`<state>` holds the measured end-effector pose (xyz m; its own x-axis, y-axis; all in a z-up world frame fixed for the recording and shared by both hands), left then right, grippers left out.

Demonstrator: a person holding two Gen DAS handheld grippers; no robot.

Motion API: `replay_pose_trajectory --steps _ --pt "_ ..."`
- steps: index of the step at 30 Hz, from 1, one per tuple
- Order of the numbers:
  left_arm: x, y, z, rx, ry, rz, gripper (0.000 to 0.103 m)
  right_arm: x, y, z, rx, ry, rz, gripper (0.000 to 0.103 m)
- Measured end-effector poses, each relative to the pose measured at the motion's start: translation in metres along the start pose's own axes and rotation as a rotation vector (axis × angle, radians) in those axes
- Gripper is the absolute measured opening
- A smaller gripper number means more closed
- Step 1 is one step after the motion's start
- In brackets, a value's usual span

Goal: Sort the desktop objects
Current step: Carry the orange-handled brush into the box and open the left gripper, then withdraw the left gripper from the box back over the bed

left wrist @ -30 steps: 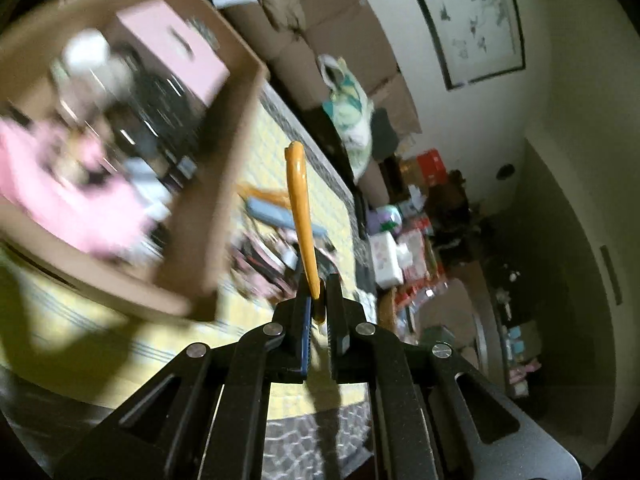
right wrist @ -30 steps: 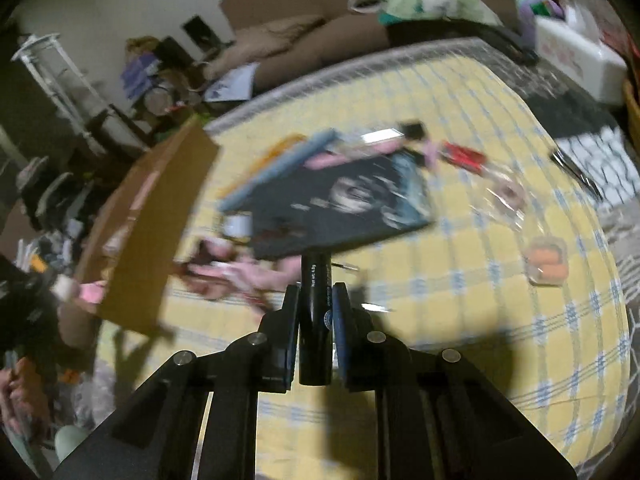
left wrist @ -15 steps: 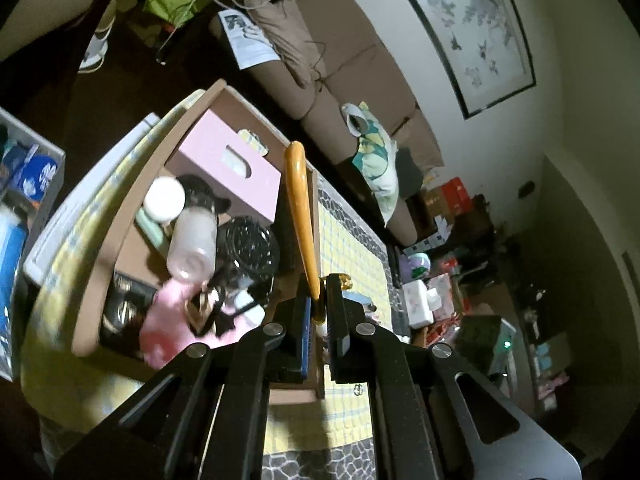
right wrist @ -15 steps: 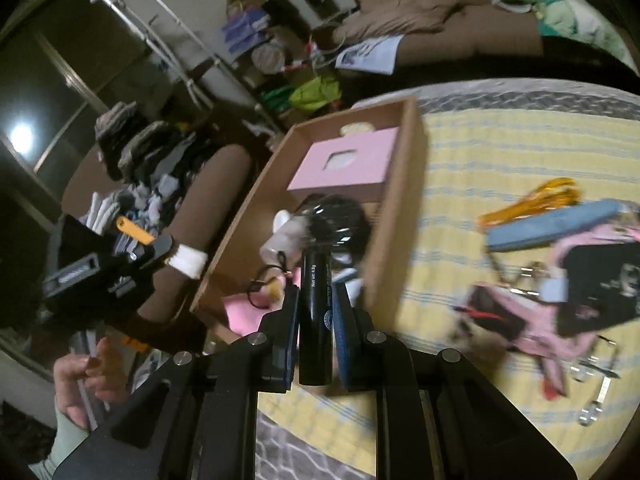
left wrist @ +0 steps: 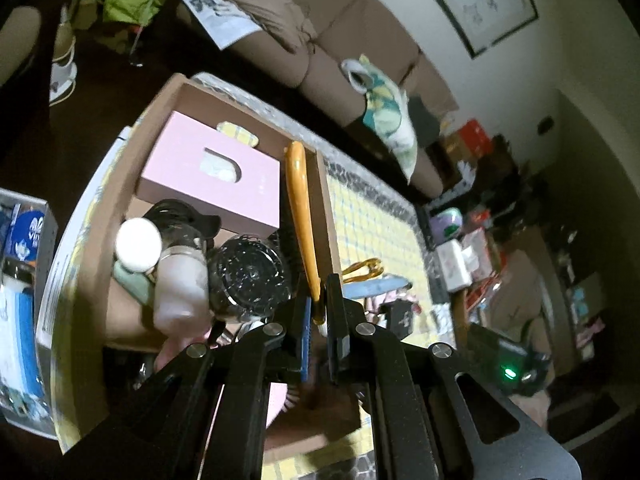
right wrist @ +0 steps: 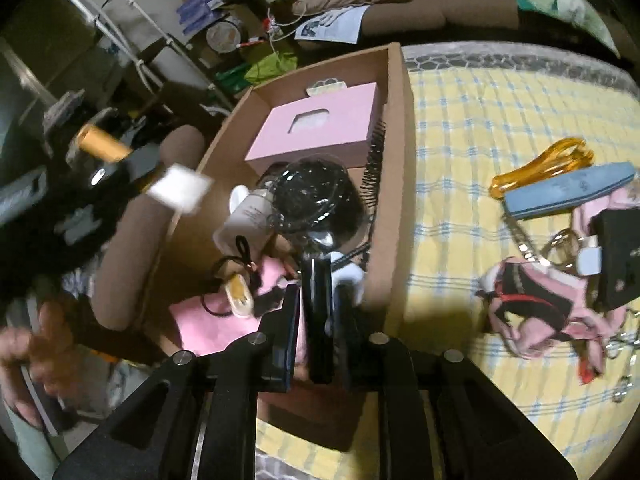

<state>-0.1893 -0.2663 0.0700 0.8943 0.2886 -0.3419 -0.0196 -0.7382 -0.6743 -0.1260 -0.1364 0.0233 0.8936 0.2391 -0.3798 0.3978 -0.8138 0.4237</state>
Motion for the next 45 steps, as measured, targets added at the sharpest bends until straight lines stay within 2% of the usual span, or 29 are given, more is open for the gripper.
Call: replay_pose_trajectory --steps 4,5,7,8,13,16,20,23,24,25,29,30,31,35,37,38,45 --pt "-0.011 -0.009 0.037 -0.056 0.075 0.041 0.006 0.000 -0.003 -0.013 -0.008 -0.020 -0.023 0.018" --pt "-0.014 -0.011 0.045 -0.070 0.090 0.049 0.006 0.000 -0.003 -0.017 -0.005 -0.029 -0.031 0.020" --pt "-0.024 -0.014 0.066 -0.108 0.120 0.063 0.006 -0.002 -0.002 -0.025 -0.003 -0.048 -0.057 0.031" --pt "-0.028 -0.014 0.074 -0.124 0.133 0.067 0.006 -0.002 -0.002 -0.028 -0.010 -0.055 -0.065 0.031" --pt "-0.046 -0.010 0.128 -0.278 0.254 0.143 0.006 -0.005 0.000 -0.045 -0.050 -0.080 -0.103 0.031" --pt "-0.052 -0.010 0.153 -0.397 0.316 0.219 0.007 -0.004 -0.002 -0.049 -0.056 -0.083 -0.132 0.031" --pt "-0.061 -0.010 0.170 -0.489 0.366 0.268 0.008 -0.002 -0.007 -0.047 -0.084 -0.077 -0.137 0.031" --pt "-0.072 -0.014 0.178 -0.550 0.362 0.316 0.009 0.000 -0.014 -0.043 -0.109 -0.076 -0.118 0.031" --pt "-0.074 -0.015 0.180 -0.562 0.359 0.323 0.013 0.001 -0.017 -0.042 -0.114 -0.074 -0.109 0.031" --pt "-0.076 -0.016 0.182 -0.563 0.358 0.324 0.022 0.002 -0.019 -0.040 -0.119 -0.071 -0.103 0.031" --pt "-0.084 -0.016 0.178 -0.573 0.334 0.302 0.039 0.004 -0.027 -0.043 -0.116 -0.072 -0.090 0.031" --pt "-0.086 -0.014 0.172 -0.581 0.315 0.290 0.048 0.004 -0.028 -0.044 -0.114 -0.076 -0.087 0.031" --pt "-0.089 -0.011 0.165 -0.587 0.298 0.277 0.051 0.004 -0.029 -0.047 -0.112 -0.081 -0.086 0.031" --pt "-0.084 -0.006 0.129 -0.506 0.238 0.197 0.053 0.005 -0.029 -0.055 -0.111 -0.092 -0.085 0.033" --pt "-0.072 -0.006 0.109 -0.462 0.216 0.174 0.066 0.007 -0.026 -0.058 -0.105 -0.093 -0.089 0.034" --pt "-0.067 -0.006 0.101 -0.451 0.210 0.168 0.067 0.008 -0.025 -0.059 -0.105 -0.094 -0.089 0.035" --pt "-0.001 -0.026 0.042 -0.370 0.157 0.190 0.085 0.018 -0.025 -0.071 -0.060 -0.097 -0.076 0.059"
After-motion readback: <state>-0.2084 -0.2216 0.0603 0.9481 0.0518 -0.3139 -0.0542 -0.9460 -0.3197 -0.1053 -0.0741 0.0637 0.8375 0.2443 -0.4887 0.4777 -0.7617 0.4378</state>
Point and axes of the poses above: each gripper's, at about its wrist camera, not at the fingertips, and z roughly the way its jaws point, y to its left, x to its underside, the point moved 9 cm from there along z, roughly the way its jaws point, and after that the axes turned 7 degrees about y, right-handed, at the moved point
